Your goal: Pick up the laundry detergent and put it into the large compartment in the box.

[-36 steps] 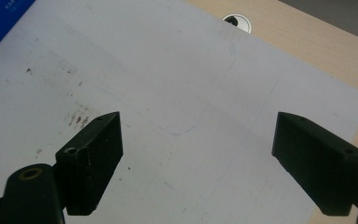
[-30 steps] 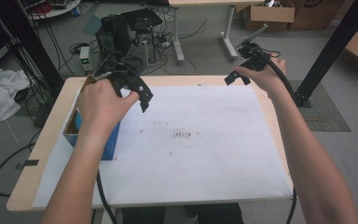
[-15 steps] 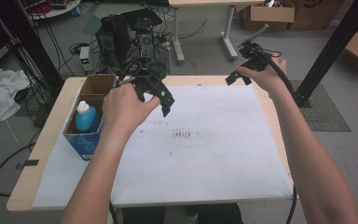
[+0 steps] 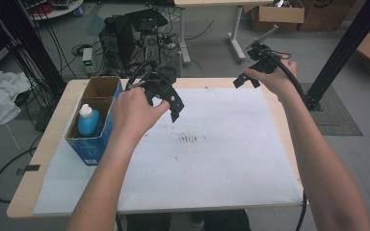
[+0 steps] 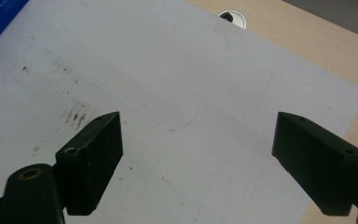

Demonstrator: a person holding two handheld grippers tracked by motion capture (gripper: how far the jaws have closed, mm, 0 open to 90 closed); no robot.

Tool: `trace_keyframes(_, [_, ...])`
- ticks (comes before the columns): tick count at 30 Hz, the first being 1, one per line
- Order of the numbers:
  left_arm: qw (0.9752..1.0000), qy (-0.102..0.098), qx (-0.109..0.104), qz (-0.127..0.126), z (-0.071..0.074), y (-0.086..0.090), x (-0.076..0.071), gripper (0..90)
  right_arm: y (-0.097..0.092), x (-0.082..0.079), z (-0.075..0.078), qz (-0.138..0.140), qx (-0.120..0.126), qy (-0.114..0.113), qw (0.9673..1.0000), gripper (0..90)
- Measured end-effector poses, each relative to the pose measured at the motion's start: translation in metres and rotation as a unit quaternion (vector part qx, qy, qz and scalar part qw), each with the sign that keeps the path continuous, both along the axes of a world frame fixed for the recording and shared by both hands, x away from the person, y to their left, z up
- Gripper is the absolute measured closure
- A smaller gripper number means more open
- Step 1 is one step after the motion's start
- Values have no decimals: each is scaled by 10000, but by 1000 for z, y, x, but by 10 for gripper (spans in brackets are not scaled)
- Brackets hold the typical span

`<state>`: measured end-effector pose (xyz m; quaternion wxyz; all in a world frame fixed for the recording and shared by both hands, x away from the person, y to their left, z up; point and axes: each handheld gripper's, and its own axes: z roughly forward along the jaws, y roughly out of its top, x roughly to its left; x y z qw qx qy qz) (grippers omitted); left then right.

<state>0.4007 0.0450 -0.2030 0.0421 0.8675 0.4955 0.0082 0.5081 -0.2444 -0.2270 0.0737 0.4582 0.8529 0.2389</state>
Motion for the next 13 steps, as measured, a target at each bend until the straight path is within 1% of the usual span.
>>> trace_keyframes(3, [10000, 4, -5, 1, 0, -1, 0, 158, 1, 0, 0, 0, 1, 3, 10000, 164])
trace_keyframes(7, [10000, 11, 40, -26, 0, -1, -1, 158, 1, -1, 0, 9, 2, -3, 10000, 164])
trace_keyframes(13, [10000, 9, -2, -49, 0, -2, -2, 157, 1, -2, 0, 19, -7, 7, 10000, 164])
